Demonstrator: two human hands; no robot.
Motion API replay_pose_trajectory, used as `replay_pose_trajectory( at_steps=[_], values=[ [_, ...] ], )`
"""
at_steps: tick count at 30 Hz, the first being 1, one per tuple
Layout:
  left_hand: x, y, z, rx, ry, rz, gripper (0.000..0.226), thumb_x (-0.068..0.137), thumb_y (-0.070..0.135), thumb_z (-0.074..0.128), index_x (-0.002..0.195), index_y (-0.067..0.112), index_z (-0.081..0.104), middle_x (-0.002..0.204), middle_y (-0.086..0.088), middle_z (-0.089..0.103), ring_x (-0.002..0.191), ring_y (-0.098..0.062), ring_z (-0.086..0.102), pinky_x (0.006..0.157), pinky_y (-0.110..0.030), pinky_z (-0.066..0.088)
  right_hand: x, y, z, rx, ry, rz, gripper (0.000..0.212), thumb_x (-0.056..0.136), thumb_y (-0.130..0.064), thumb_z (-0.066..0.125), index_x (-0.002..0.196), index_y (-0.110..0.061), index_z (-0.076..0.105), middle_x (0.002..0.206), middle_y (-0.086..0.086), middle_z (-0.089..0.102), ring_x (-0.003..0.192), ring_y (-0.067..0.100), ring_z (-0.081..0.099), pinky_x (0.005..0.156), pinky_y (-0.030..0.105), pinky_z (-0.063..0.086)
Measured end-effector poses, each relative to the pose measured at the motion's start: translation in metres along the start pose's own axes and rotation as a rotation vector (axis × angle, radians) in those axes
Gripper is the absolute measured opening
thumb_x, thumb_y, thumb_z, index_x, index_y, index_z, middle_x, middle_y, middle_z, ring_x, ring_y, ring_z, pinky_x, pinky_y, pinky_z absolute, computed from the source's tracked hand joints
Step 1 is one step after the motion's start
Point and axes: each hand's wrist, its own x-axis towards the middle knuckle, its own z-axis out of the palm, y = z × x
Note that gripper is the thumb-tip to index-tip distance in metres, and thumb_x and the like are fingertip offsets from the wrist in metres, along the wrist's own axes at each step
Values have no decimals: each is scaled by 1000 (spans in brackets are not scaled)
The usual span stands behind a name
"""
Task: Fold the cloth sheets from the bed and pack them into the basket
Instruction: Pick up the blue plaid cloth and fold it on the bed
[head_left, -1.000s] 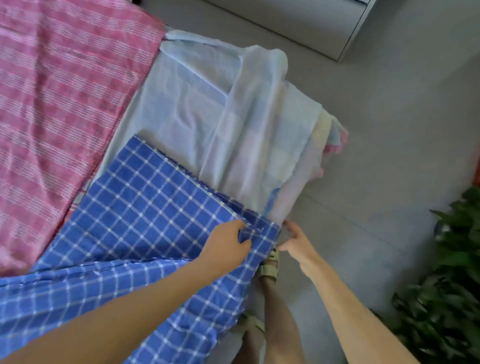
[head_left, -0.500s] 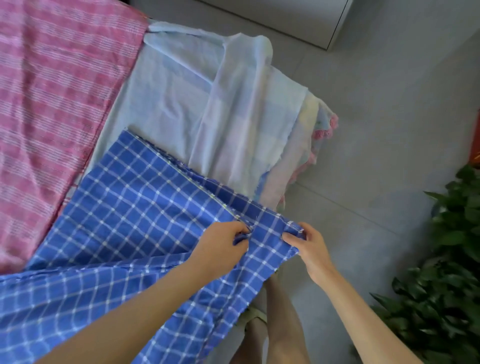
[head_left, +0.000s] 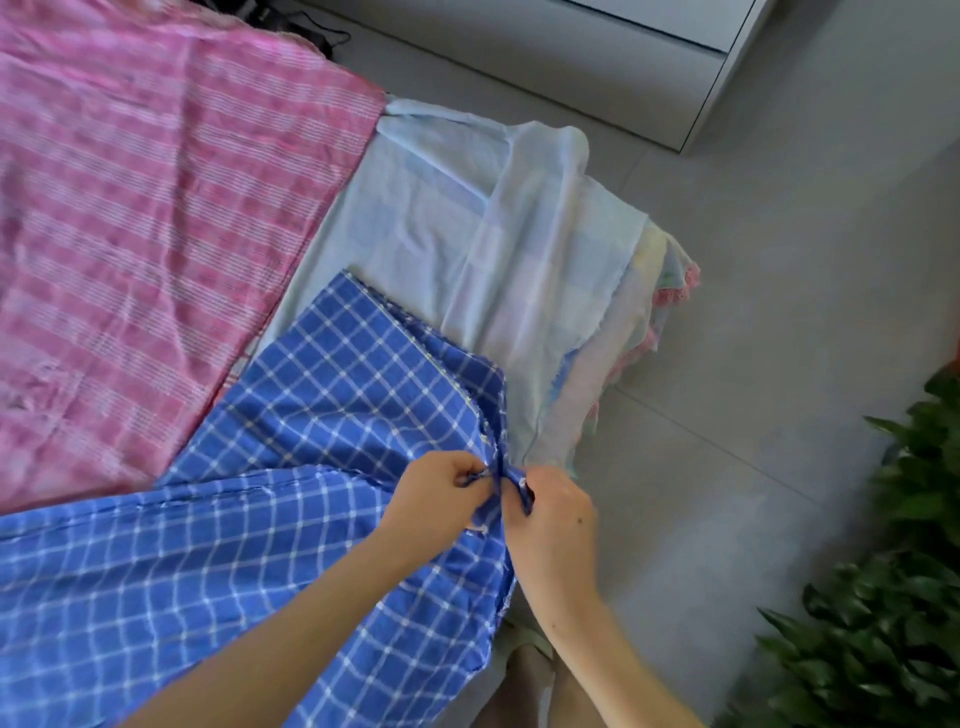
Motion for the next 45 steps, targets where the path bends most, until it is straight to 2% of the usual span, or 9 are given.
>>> replay_pose_trajectory(
  at_steps=[7, 12, 17, 19, 22, 27, 39, 41, 45],
  values=[
    [-6, -8, -8, -390, -36, -205, 23, 90, 5, 53, 68, 3, 61, 62, -11, 59, 65, -22, 62, 76, -38, 59, -12, -16, 16, -2, -36, -86, 14, 72, -6, 57, 62, -17, 54, 62, -18, 26, 50, -1, 25, 50, 15, 20],
    [-7, -23, -11, -542, -84, -269, 37, 92, 27, 59, 91, -9, 66, 74, -15, 66, 61, -17, 65, 61, -24, 56, -16, -18, 7, 21, -374, -107, 27, 86, -4, 50, 107, -11, 65, 83, -10, 42, 67, 1, 38, 63, 6, 31],
    [-10, -35, -13, -490, -121, -213, 23, 96, 11, 51, 93, -9, 63, 76, -14, 66, 60, -13, 66, 59, -19, 53, -12, -11, -5, 405, -416, 369, 35, 85, 1, 61, 118, -11, 65, 80, 0, 65, 58, 4, 53, 65, 13, 46],
    [-12, -41, -20, -304, -82, -148, 18, 93, 12, 55, 83, -2, 60, 65, -11, 54, 56, -15, 54, 59, -23, 49, -11, -9, -12, 639, -338, 607, 31, 82, 6, 64, 110, -8, 66, 75, 4, 68, 53, 9, 55, 57, 24, 50],
    [-20, -40, -37, 68, -55, 38, 26, 88, 7, 56, 66, 1, 44, 48, 2, 32, 41, -8, 28, 51, -21, 31, -8, -11, -29, 740, -154, 698, 21, 80, 10, 63, 92, -6, 68, 61, -2, 66, 47, 9, 53, 49, 19, 47],
    [-38, -27, -52, 315, -67, 238, 31, 85, 6, 54, 58, 8, 39, 42, 5, 36, 43, -13, 31, 48, -21, 28, -14, -49, -28, 726, -277, 597, 23, 81, 9, 61, 94, -10, 65, 71, 2, 67, 59, 12, 64, 56, 19, 52],
    [-58, -29, -60, 310, 139, 159, 34, 88, 27, 59, 64, 21, 36, 56, 7, 40, 48, -10, 38, 52, -17, 35, 4, -93, -21, 482, -504, 293, 40, 86, -3, 59, 120, -24, 60, 77, -6, 73, 75, 6, 67, 78, 19, 53],
    [-60, -36, -69, 265, 192, 168, 30, 90, 27, 59, 67, 16, 44, 57, 3, 42, 50, -12, 38, 52, -19, 34, 23, -86, -18, 303, -430, 154, 48, 83, 1, 55, 119, -30, 59, 90, -11, 69, 82, 7, 61, 73, 21, 49],
    [-69, -45, -100, 214, 239, 222, 26, 90, 29, 60, 80, 6, 55, 65, -7, 49, 57, -16, 39, 59, -25, 38, 83, -75, 24, -195, -505, -213, 66, 74, -3, 60, 132, -31, 47, 136, -2, 40, 124, 21, 37, 98, 30, 31]
  ],
)
